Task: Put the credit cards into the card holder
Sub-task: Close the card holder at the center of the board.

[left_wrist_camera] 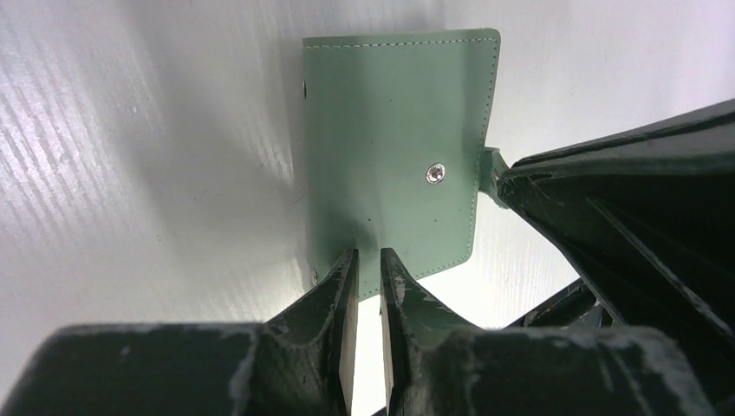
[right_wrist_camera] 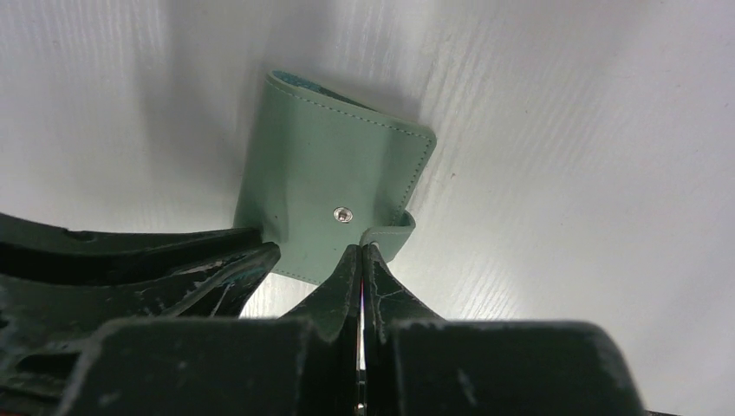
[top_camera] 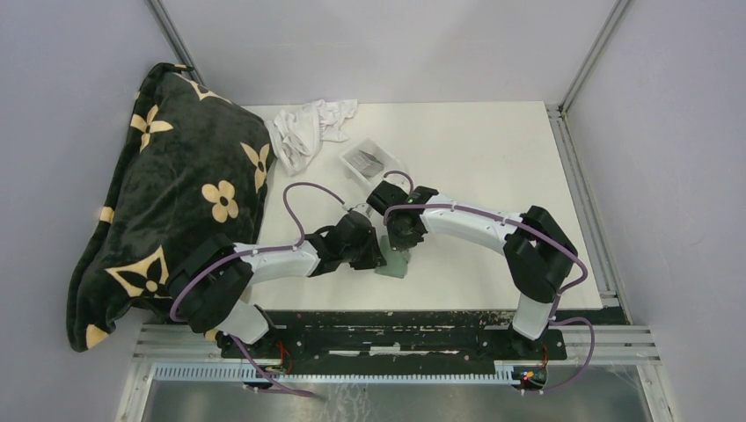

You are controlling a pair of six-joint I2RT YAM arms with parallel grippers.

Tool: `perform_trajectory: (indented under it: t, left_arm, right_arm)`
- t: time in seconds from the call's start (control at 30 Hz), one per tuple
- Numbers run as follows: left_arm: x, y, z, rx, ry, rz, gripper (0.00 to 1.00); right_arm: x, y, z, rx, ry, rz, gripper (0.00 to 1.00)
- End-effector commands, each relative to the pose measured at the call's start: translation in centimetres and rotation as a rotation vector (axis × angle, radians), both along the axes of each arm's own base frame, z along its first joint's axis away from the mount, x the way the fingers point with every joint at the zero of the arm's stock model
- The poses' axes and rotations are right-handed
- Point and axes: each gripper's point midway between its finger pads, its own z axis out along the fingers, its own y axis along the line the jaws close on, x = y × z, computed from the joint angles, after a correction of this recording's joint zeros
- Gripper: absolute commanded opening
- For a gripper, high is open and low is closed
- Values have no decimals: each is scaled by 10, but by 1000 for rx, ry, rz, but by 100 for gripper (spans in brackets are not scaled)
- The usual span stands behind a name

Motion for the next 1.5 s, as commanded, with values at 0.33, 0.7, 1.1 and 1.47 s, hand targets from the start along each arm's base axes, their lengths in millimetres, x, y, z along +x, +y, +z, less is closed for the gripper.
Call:
perform_trajectory:
  t: [0.33,0.7,1.1,1.47]
  left_arm:
    - [-3,-4,-11,10,-4,-58,22]
    - [-4,-5,-12,15,-2,-79,22]
    - [-4,-7,-14,20,-1,-98,21]
    - [-4,-5,-14,32,-6,-108,20]
  right_arm:
    - [13,17,8,11,-34,4,1]
    - [14,22,-5,7,-21,5,1]
    - [16,28,-7,10,-10,11,1]
    - [13,30,-15,11,15,7,1]
